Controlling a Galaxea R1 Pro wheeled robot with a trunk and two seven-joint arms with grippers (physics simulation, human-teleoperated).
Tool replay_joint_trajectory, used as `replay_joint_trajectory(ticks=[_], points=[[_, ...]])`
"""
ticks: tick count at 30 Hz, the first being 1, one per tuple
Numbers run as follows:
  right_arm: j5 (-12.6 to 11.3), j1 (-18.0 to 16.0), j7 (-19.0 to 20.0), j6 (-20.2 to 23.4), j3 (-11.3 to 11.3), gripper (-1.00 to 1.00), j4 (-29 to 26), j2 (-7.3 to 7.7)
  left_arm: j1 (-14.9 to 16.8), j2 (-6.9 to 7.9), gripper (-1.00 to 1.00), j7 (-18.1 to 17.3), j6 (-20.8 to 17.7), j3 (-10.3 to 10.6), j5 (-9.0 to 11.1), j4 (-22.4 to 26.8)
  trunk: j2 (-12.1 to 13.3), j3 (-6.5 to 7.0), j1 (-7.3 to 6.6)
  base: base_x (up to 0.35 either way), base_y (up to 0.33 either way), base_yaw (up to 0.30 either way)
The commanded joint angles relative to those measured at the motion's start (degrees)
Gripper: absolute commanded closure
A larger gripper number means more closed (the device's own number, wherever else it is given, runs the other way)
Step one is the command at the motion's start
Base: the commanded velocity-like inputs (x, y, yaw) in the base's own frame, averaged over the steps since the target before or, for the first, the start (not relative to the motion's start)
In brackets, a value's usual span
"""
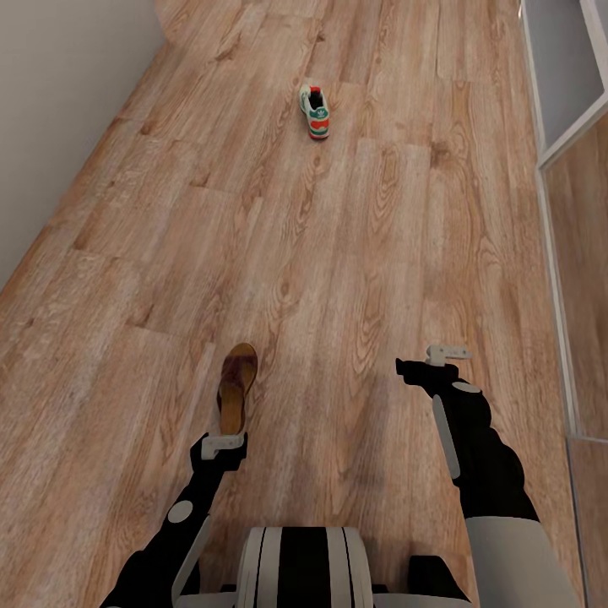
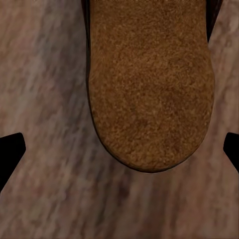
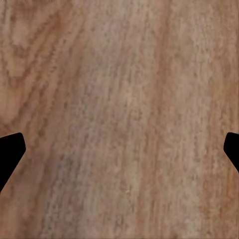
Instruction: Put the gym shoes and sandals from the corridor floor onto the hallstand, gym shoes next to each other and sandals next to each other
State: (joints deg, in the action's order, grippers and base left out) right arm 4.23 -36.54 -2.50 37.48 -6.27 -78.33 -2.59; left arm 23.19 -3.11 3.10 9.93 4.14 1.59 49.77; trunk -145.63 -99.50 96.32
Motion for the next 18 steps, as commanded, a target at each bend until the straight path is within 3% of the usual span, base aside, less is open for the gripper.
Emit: replay_joint_trajectory(ticks=[1,18], points=[[0.4,0.0,0.1,0.3,-0.1,-1.0,-0.1,-0.04,0.0,0.03,-1.0,0.3,0.2,0.2,0.2,0.0,0.0,-0.03,-0.01,0.008,0.0,0.0],[0.4,0.0,0.1,0.3,-0.1,-1.0,-0.1,-0.04,0.0,-0.04,-1.0,0.3,0.2,0.2,0.2,0.0,0.0,-0.03,-0.01,0.006,-0.001,0.0]])
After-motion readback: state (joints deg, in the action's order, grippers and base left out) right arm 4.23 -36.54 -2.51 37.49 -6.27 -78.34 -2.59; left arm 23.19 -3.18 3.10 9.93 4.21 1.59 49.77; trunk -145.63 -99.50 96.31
